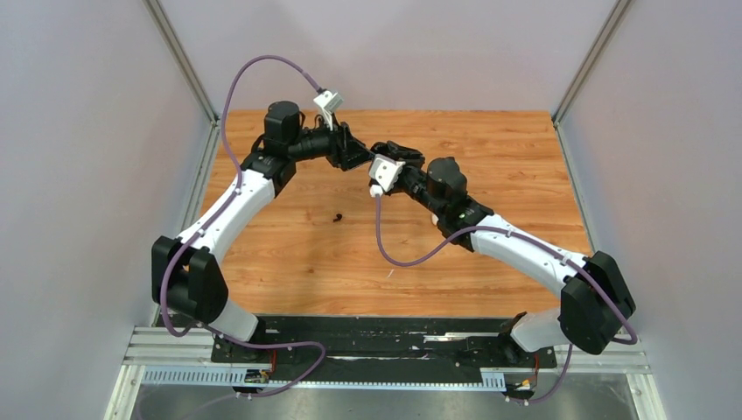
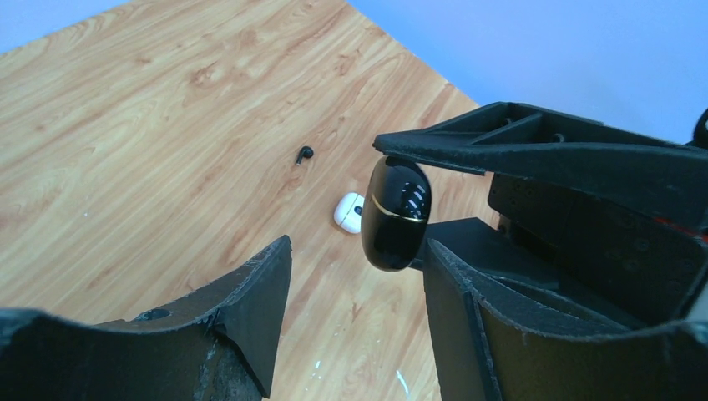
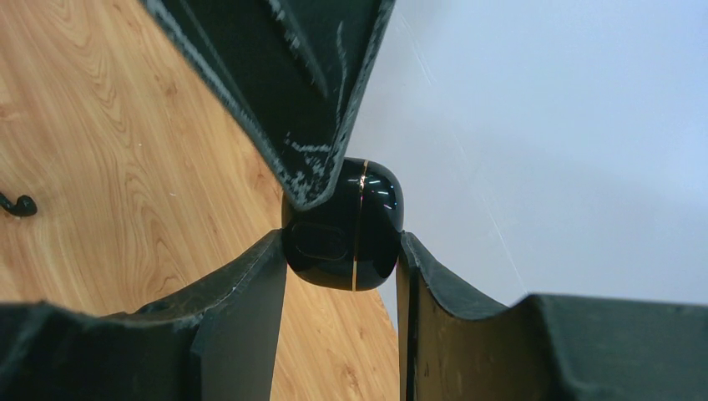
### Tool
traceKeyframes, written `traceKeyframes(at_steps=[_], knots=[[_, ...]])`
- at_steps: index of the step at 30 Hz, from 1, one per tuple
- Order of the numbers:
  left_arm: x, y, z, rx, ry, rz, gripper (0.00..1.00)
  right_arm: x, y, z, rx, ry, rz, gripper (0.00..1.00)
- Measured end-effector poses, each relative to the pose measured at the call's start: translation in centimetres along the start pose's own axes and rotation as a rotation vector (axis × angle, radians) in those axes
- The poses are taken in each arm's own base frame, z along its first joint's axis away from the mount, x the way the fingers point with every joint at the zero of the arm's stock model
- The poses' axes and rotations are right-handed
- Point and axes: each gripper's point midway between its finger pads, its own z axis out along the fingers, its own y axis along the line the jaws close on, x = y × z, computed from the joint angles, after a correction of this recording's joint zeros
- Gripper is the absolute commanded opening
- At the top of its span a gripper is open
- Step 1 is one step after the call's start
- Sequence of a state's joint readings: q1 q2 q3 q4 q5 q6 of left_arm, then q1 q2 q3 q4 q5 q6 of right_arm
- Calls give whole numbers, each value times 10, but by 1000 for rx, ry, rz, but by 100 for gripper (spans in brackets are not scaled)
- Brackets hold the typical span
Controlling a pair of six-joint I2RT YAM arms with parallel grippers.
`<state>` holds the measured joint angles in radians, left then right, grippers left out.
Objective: Insert the wireless bluetooth earbuds into the charging case
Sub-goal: Pass from the right arm to the left
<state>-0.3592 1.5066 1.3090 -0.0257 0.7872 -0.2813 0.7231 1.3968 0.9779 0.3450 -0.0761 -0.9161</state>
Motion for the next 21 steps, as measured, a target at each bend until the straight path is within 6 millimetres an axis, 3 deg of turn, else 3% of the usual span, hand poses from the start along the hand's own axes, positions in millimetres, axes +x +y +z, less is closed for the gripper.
traceKeyframes(at_steps=[5, 16, 21], knots=[[1, 2, 11, 11, 13, -1, 59, -3, -8, 2, 26, 7, 45, 0], [6, 1, 18, 42, 26, -7, 57, 1, -7, 2, 17, 33, 86, 0], [9, 0, 22, 54, 31, -14, 64, 2, -3, 2, 3, 40, 98, 0]])
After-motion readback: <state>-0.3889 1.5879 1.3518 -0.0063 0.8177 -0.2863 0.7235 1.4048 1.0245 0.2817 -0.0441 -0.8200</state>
